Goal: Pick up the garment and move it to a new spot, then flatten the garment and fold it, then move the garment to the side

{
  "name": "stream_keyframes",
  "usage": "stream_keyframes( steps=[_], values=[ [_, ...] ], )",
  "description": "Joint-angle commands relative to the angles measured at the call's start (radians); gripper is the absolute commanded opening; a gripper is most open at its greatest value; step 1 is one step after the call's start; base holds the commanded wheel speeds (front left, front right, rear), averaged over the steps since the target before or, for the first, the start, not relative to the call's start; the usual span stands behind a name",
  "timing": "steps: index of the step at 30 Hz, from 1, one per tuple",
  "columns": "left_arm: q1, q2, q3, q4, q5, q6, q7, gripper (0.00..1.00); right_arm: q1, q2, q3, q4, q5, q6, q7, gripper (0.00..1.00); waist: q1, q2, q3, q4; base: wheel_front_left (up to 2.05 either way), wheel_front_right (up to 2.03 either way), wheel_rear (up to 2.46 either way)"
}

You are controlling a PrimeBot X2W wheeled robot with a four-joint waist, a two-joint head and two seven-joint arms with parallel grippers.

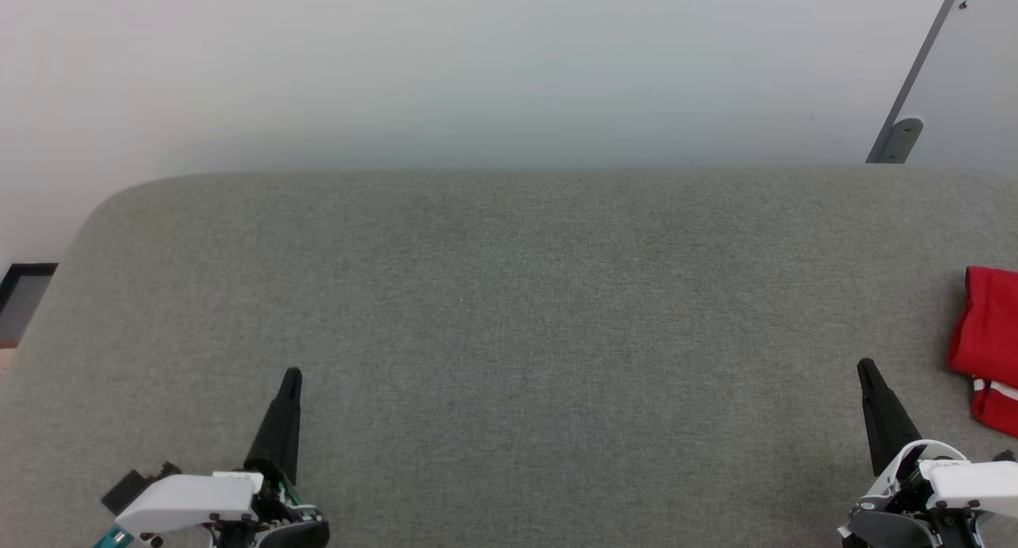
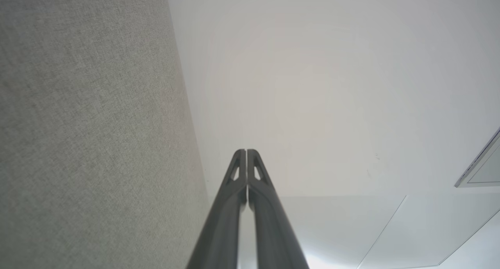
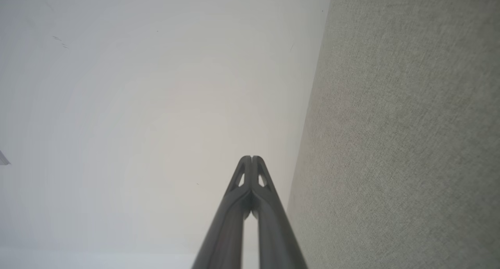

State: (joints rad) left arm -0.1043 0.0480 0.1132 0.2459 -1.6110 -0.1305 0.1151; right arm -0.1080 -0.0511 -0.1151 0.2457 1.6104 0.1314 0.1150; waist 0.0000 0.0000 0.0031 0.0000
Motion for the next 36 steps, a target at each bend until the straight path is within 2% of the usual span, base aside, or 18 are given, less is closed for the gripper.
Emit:
stream_keyframes(
  steps=[1, 36],
  values=[
    [-0.01, 0.0, 0.002, -0.002, -0.004, 0.0, 0.002, 0.0, -0.001, 0.003, 0.0, -0.003, 0.005, -0.001, 0.002, 0.0, 0.0, 0.0, 0.0, 0.0, 0.0, 0.0, 0.0],
    [-0.01, 0.0, 0.002, -0.002, -0.004, 0.0, 0.001, 0.0, -0.001, 0.003, 0.001, -0.003, 0.005, -0.001, 0.002, 0.0, 0.0, 0.0, 0.0, 0.0, 0.0, 0.0, 0.0]
  ],
)
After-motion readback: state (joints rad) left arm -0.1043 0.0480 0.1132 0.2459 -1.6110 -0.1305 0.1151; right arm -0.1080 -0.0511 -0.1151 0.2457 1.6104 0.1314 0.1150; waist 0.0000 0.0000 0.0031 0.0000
